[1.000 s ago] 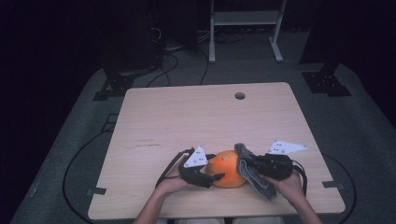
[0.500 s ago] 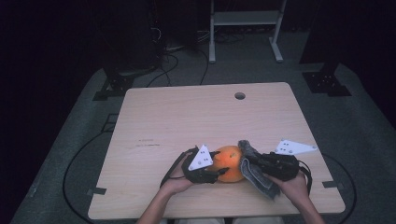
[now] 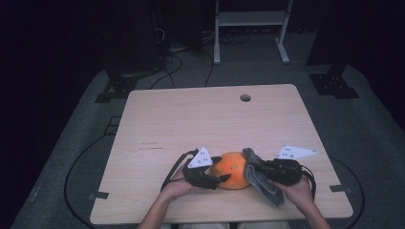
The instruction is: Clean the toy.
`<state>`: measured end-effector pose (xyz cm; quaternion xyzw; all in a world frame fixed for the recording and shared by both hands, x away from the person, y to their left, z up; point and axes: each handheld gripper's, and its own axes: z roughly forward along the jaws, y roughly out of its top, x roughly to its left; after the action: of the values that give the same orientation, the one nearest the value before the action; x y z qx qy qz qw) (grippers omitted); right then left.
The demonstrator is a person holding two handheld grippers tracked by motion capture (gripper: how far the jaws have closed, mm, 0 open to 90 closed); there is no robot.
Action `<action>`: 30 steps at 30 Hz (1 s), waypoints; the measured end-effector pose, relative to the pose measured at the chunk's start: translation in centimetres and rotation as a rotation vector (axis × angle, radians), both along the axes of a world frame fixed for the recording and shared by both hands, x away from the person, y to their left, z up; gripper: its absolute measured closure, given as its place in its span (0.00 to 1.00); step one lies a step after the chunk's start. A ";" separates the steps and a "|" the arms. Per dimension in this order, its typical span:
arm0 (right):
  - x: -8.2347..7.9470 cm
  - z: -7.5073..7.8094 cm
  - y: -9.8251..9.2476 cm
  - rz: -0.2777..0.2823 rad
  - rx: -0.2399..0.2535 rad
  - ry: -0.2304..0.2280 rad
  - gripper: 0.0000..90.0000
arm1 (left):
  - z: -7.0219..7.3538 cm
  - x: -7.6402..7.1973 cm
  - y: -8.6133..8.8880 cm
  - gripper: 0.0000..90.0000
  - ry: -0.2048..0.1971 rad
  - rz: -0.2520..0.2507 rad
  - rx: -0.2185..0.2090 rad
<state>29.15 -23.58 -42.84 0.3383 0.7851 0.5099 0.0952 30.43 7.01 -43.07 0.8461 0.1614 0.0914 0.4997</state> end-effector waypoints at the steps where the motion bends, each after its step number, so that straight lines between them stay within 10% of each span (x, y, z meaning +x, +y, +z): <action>1: 0.3 -0.5 -0.7 -0.023 -0.001 0.025 0.89 | -0.1 -0.1 0.1 0.36 -0.002 -0.013 0.010; 4: 0.6 -1.1 -1.7 -0.045 -0.011 0.060 0.89 | -0.3 -0.3 0.3 0.36 -0.017 -0.042 0.026; 8: -0.1 0.8 -0.9 0.041 0.081 -0.004 0.89 | -0.3 -0.4 0.1 0.36 -0.028 -0.067 0.030; 11: -0.4 1.0 0.3 0.087 0.044 -0.027 0.89 | -0.3 -0.5 0.1 0.35 -0.042 -0.079 0.044; 19: 0.8 -1.4 -1.4 -0.025 -0.021 0.049 0.89 | -0.5 -0.2 0.5 0.35 -0.032 -0.057 0.018; 26: -0.2 1.0 0.0 0.064 0.035 -0.045 0.89 | -0.8 0.1 0.0 0.34 -0.038 -0.039 0.006; 30: 0.5 -0.4 0.1 0.043 0.026 -0.007 0.89 | -0.8 0.1 -0.1 0.34 -0.047 -0.036 0.012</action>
<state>29.66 -23.50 -43.21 0.3206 0.7853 0.5231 0.0825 30.50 6.95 -43.87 0.8496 0.1339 0.1033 0.4996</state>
